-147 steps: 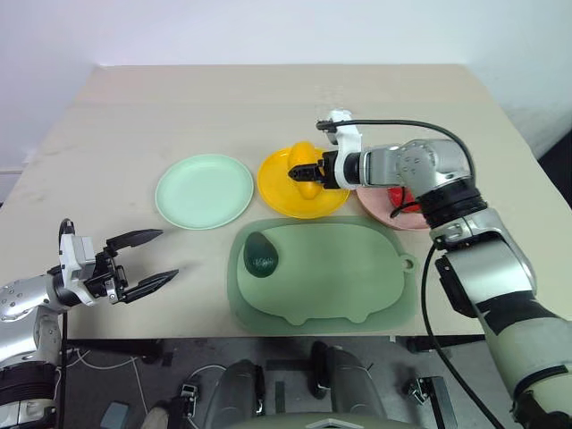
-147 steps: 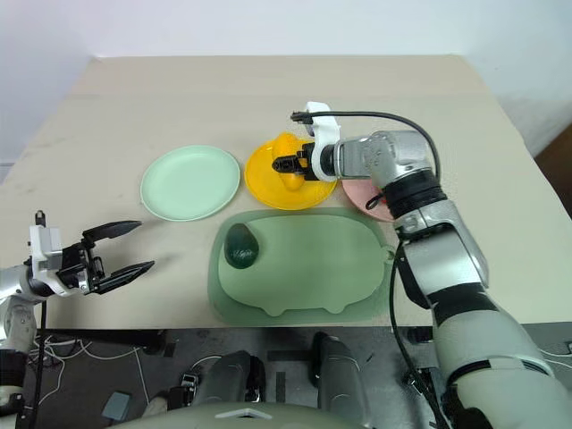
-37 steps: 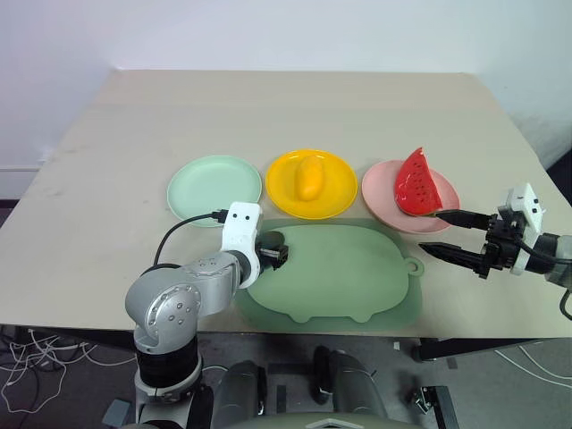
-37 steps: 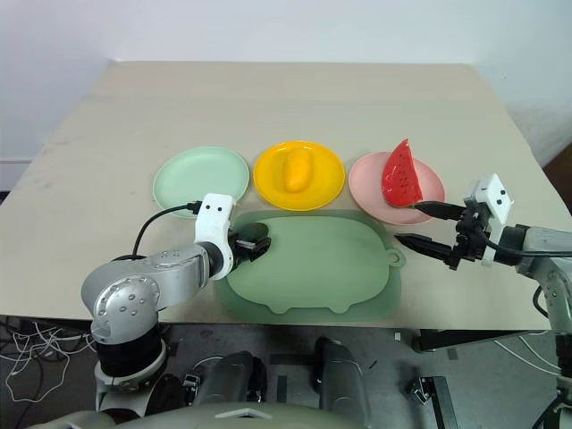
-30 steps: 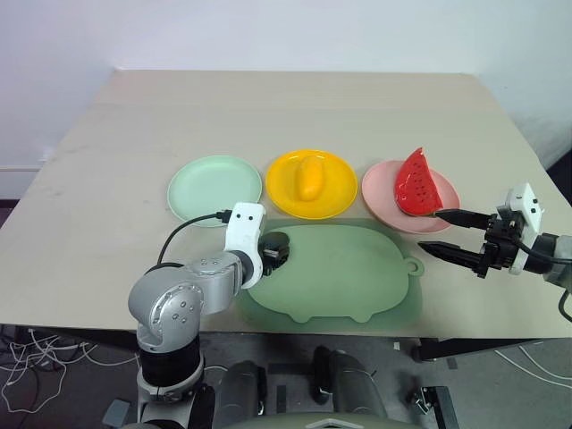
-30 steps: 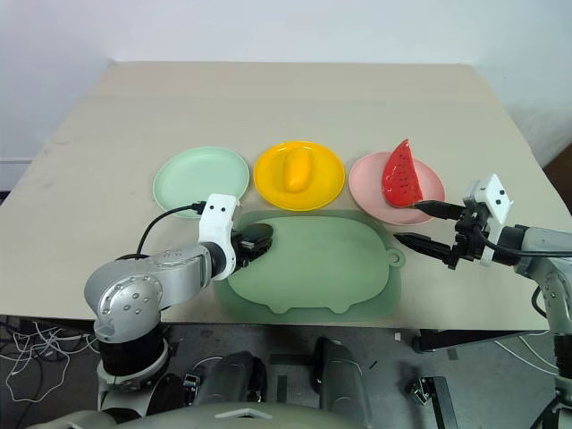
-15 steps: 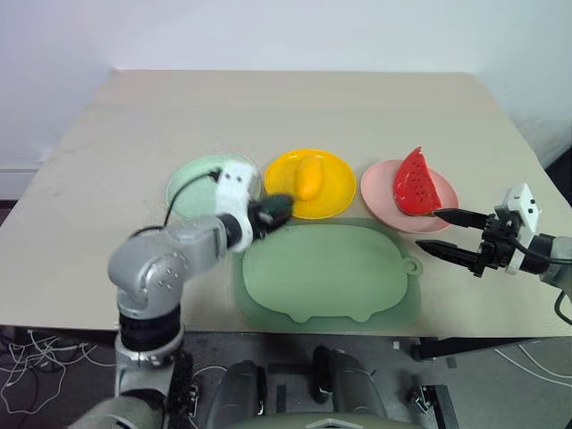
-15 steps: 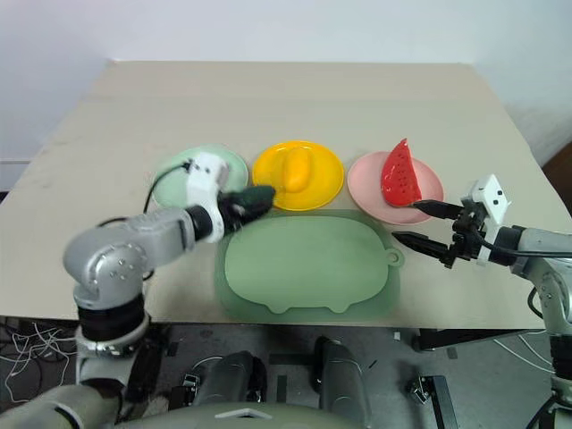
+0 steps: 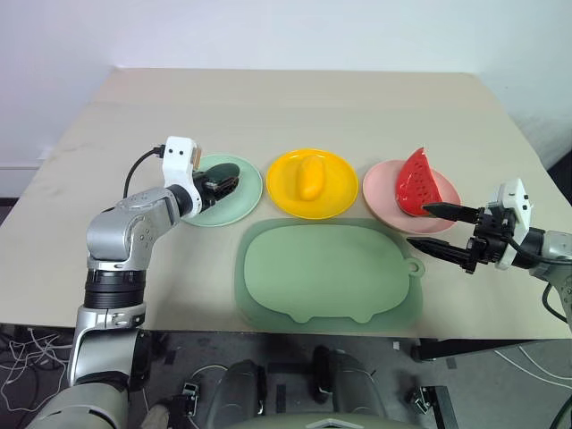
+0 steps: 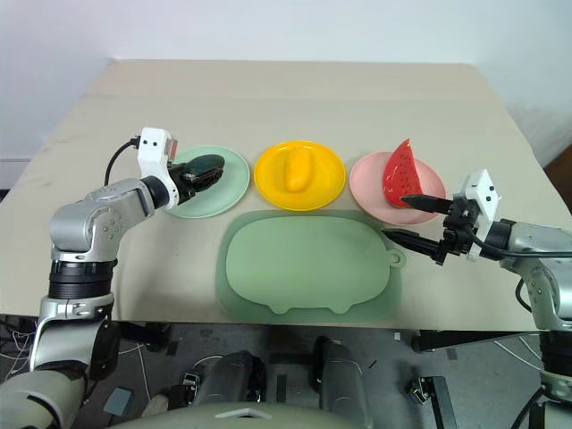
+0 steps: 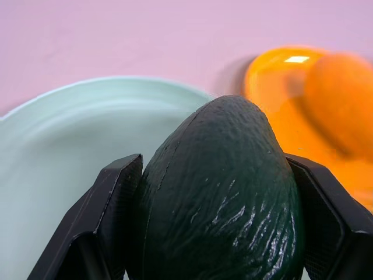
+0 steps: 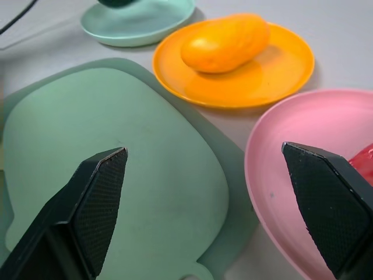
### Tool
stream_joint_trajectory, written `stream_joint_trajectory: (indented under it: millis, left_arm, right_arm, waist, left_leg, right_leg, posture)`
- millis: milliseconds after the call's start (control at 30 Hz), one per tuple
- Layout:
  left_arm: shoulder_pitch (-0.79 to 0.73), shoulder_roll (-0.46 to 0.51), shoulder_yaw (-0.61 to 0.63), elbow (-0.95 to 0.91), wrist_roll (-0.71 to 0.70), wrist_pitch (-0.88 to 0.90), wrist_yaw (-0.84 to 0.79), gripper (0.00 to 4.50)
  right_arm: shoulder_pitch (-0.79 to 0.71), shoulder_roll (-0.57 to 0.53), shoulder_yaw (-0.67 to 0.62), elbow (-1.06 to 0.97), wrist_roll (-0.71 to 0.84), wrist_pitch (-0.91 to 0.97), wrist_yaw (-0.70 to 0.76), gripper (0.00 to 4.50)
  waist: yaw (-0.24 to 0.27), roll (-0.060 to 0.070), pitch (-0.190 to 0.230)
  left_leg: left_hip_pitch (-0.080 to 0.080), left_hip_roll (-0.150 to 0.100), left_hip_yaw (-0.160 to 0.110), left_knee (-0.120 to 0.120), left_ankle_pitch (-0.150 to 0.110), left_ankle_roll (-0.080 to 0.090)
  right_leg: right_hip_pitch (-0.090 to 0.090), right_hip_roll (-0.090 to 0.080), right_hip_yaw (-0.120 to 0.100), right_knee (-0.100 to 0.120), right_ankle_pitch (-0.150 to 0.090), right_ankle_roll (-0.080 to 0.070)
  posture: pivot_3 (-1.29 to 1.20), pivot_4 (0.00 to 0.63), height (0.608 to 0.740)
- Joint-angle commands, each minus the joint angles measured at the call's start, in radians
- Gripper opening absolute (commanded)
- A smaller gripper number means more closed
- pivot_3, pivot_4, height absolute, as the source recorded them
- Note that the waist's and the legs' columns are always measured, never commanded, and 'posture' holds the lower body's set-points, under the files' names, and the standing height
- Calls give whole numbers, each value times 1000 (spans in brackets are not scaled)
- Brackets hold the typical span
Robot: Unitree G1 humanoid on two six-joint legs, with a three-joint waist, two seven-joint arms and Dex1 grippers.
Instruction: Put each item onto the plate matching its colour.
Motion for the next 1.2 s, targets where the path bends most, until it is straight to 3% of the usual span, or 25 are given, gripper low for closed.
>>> stream_joint_trajectory:
  millis: [33,300,433,533,767,967,1033,1133,1200]
  left_arm:
    - [-19,21,-2,72,47,-105,-35,3209]
    - [-49,5,-13,204,83,-176,-94,3209]
    - [-64,-5,-19,240,100,-204,-115,4477]
    - [-70,-9,-20,242,108,-217,-123,4493]
    - [-40,107,92,-87,31,-78,-125,4493]
    - [85,265,240,-347,-119,122,-196,4493]
    - [191,329,342,-416,-195,166,-273,4493]
    - [382,392,439,-472,-219,81,-402,4493]
    - [538,357,552,-480,-291,-15,-563,4493]
  right_arm:
    - [4,-4,-52,-38,33,-42,33,4500]
    - [27,2,-65,-65,48,-83,54,4500]
    - [14,3,-54,-58,44,-83,50,4500]
    - [6,4,-49,-52,41,-83,48,4500]
    - [-26,12,-21,-13,27,-94,55,4500]
    - [-82,21,11,62,1,-120,70,4500]
    - [-99,25,20,87,-6,-131,75,4500]
    - [-104,30,26,108,-14,-145,86,4500]
    - [-83,27,17,115,-13,-155,104,4500]
  waist:
    - [0,0,0]
    - [1,0,0]
    - [0,0,0]
    - [0,0,0]
    - [-3,-2,1]
    - [-3,-2,1]
    - [-3,-2,1]
    - [-7,-1,1]
    - [-3,-1,1]
  left_leg:
    - [0,0,0,0,0,0]
    - [0,0,0,0,0,0]
    - [0,0,0,0,0,0]
    - [0,0,0,0,0,0]
    - [0,1,-1,-1,0,0]
    - [1,2,-1,-1,0,0]
    - [1,2,-1,-1,0,0]
    - [1,2,0,-2,0,0]
    - [0,2,0,-2,0,0]
  right_leg:
    - [0,0,0,0,0,0]
    - [0,0,0,0,0,0]
    - [0,0,0,0,0,0]
    - [0,0,0,0,0,0]
    - [-1,0,0,1,0,0]
    - [-1,0,1,1,0,0]
    - [-1,0,1,1,0,0]
    - [-2,0,1,1,0,0]
    - [-2,0,1,1,0,0]
  posture:
    - [0,150,733]
    - [0,150,733]
    - [0,150,733]
    - [0,150,733]
    - [0,150,733]
    - [0,150,733]
    - [0,150,733]
    - [0,150,733]
    - [0,150,733]
